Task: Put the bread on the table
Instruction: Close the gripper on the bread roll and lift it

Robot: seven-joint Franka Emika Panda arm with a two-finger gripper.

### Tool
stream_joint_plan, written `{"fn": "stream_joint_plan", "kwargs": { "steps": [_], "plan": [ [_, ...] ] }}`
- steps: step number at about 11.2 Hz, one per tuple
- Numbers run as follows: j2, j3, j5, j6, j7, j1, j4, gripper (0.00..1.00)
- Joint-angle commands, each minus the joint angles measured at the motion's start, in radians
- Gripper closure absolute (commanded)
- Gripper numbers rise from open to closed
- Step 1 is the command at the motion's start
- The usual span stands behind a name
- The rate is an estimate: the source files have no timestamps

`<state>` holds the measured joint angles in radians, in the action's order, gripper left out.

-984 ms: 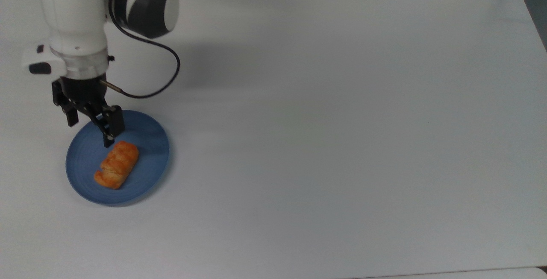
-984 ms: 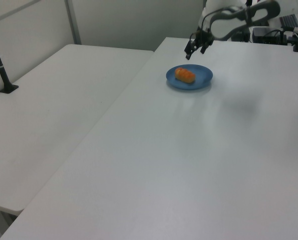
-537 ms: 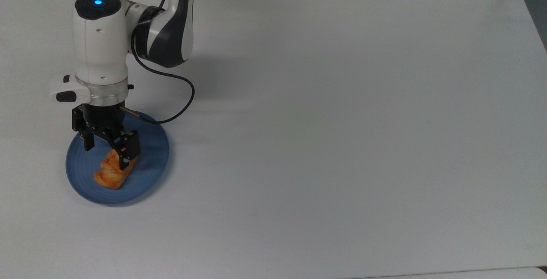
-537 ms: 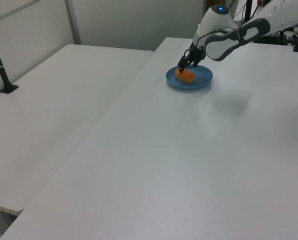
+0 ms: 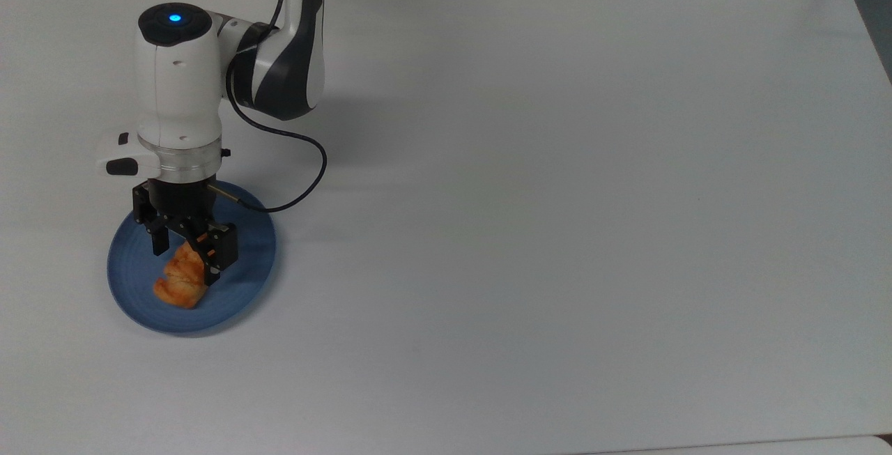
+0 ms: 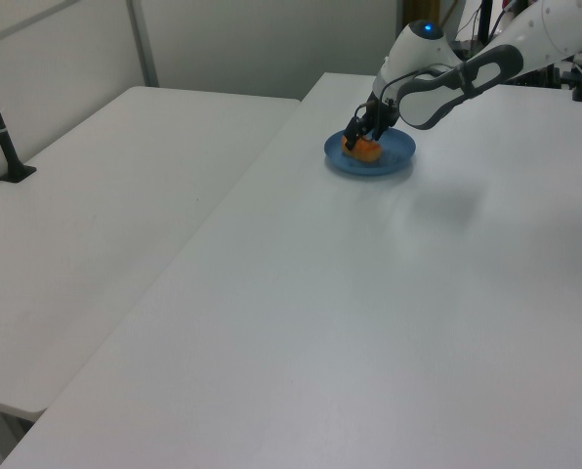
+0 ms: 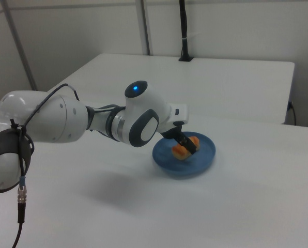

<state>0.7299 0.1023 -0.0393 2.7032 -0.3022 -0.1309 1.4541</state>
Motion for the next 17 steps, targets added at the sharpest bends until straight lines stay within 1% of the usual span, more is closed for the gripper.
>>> {"fn": "stream_joint_plan", "kwargs": {
  "steps": [1, 2, 5, 6, 7, 9, 11, 15, 16, 17],
  "plan": [
    [0.005, 0.005, -0.01, 0.024, -0.026, 0.01, 0.0, 0.33],
    [0.003, 0.005, -0.01, 0.024, -0.025, 0.01, 0.0, 0.47],
    [-0.016, 0.005, -0.01, 0.023, -0.005, 0.007, 0.009, 0.78],
    [-0.032, 0.005, -0.01, 0.02, 0.015, 0.004, 0.02, 0.84],
    [-0.041, 0.005, -0.01, 0.012, 0.029, 0.002, 0.022, 0.88],
    [-0.05, 0.005, -0.01, 0.007, 0.032, 0.001, 0.023, 0.89],
    [-0.111, 0.005, -0.01, -0.002, 0.035, 0.001, 0.064, 0.89],
    [-0.253, 0.002, -0.008, -0.192, 0.058, 0.008, 0.069, 0.89],
    [-0.263, -0.01, -0.008, -0.212, 0.055, 0.016, 0.071, 0.89],
    [-0.273, -0.036, -0.01, -0.214, 0.054, 0.014, 0.075, 0.89]
  ]
}}
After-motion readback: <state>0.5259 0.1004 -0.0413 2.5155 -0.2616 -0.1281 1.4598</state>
